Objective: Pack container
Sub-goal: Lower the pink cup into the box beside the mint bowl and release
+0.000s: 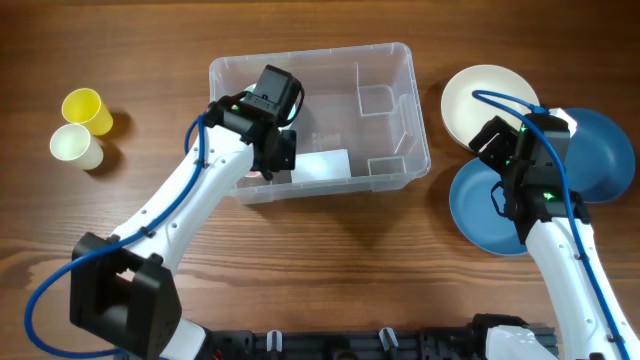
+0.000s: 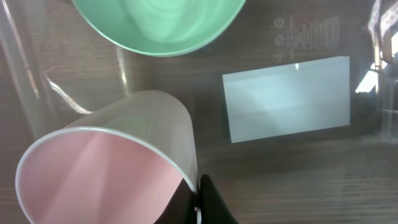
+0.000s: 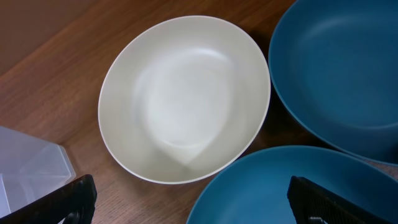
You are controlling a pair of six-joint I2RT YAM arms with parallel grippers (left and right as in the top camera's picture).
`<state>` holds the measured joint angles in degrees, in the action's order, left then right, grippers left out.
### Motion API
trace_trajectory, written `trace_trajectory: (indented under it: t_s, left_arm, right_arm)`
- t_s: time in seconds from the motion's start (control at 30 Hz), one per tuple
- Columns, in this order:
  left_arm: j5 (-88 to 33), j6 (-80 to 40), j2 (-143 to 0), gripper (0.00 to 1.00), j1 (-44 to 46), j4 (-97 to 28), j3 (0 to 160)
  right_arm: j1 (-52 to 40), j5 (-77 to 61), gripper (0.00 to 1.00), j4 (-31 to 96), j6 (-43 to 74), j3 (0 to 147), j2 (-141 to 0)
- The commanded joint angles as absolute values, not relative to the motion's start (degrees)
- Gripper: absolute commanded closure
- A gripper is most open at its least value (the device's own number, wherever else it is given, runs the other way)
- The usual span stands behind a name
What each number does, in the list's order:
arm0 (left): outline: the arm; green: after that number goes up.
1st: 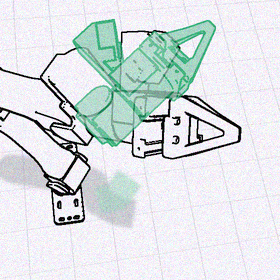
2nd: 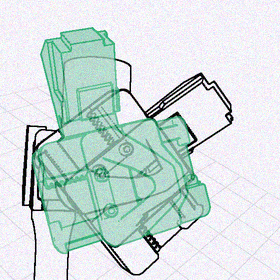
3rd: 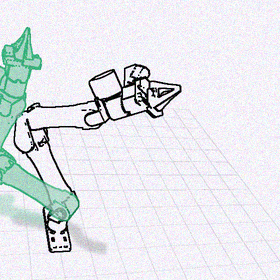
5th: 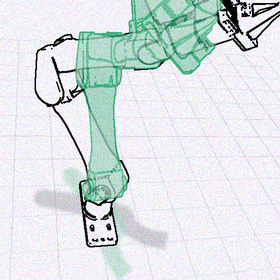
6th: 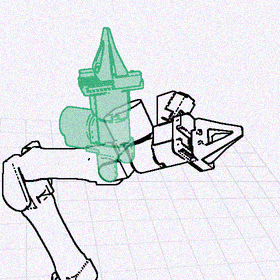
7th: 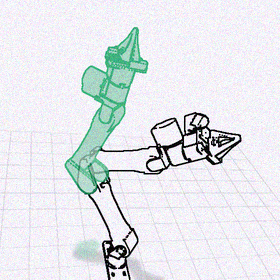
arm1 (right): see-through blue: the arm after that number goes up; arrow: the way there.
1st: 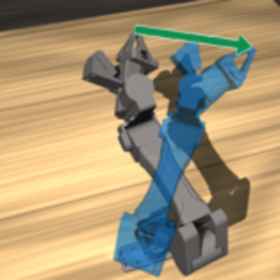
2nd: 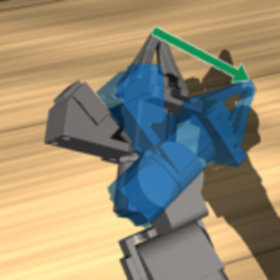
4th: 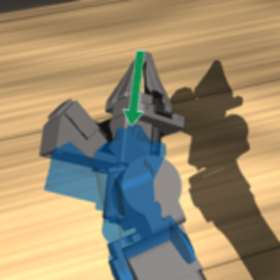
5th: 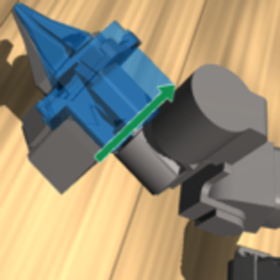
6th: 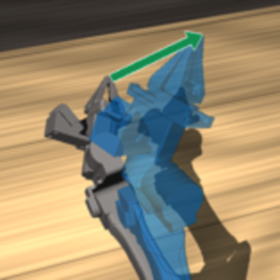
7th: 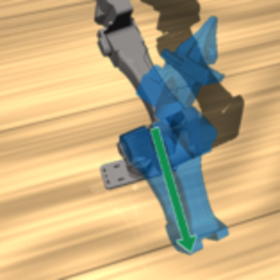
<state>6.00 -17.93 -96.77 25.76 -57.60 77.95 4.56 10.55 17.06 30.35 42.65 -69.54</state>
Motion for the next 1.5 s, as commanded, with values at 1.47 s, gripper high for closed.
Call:
trace_trajectory:
  t_s: [1.47]
  left_arm:
    - [9.1, -18.9, -92.8, 0.71, 17.1, -52.9, 78.8]
  right_arm:
    - [4.7, 10.7, 0.00, 16.9, 30.0, 43.5, -69.7]
